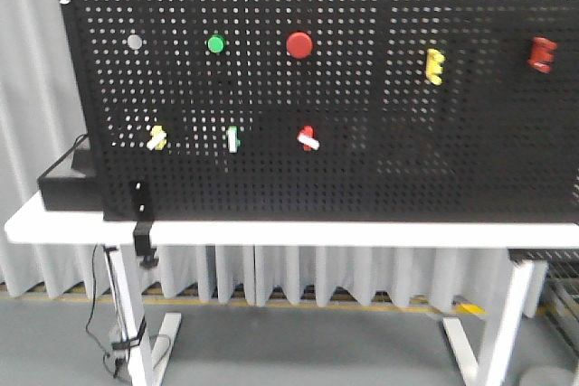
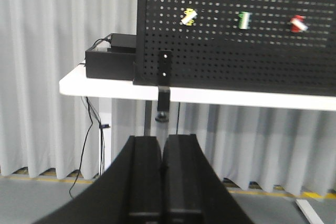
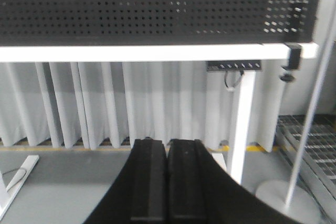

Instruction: Rotate knob clockwise with right arm

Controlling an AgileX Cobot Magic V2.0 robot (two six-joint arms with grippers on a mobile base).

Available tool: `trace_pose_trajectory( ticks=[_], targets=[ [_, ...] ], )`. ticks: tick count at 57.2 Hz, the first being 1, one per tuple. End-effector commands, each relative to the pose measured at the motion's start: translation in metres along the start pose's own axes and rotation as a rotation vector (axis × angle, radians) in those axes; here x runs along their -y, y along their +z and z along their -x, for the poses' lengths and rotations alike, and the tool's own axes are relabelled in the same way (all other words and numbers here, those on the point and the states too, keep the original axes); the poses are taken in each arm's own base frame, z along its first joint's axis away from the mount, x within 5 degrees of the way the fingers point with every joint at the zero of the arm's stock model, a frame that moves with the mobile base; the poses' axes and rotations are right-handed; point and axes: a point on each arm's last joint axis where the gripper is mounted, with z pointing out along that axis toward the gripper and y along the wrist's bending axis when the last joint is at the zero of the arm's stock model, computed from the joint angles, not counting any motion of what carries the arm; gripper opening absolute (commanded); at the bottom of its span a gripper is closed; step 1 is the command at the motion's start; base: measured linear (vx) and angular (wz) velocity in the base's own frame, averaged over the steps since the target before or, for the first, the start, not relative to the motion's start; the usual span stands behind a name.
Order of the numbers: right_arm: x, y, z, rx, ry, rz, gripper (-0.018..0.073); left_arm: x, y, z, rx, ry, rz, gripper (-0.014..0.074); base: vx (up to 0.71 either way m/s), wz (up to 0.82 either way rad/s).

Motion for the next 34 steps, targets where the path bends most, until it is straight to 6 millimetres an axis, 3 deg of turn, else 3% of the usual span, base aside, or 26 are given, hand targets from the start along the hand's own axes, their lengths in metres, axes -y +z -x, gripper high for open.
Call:
trace_pose_trajectory(
  ticks=[1, 34],
  targets=[
    [0.0002, -0.0006, 0.0062, 0.087, -0.016, -0.004, -0.0009, -0.0007, 0.0002, 0.0030, 0.069, -0.017, 0.005, -0.0006, 0.51, 0.06],
    [0.0002, -0.0006, 0.0062, 0.087, -0.014, -0.004, -0.0009, -0.0007, 0.0002, 0.0030, 0.069, -0.017, 0.005, -0.0006, 0.43, 0.03]
  ],
)
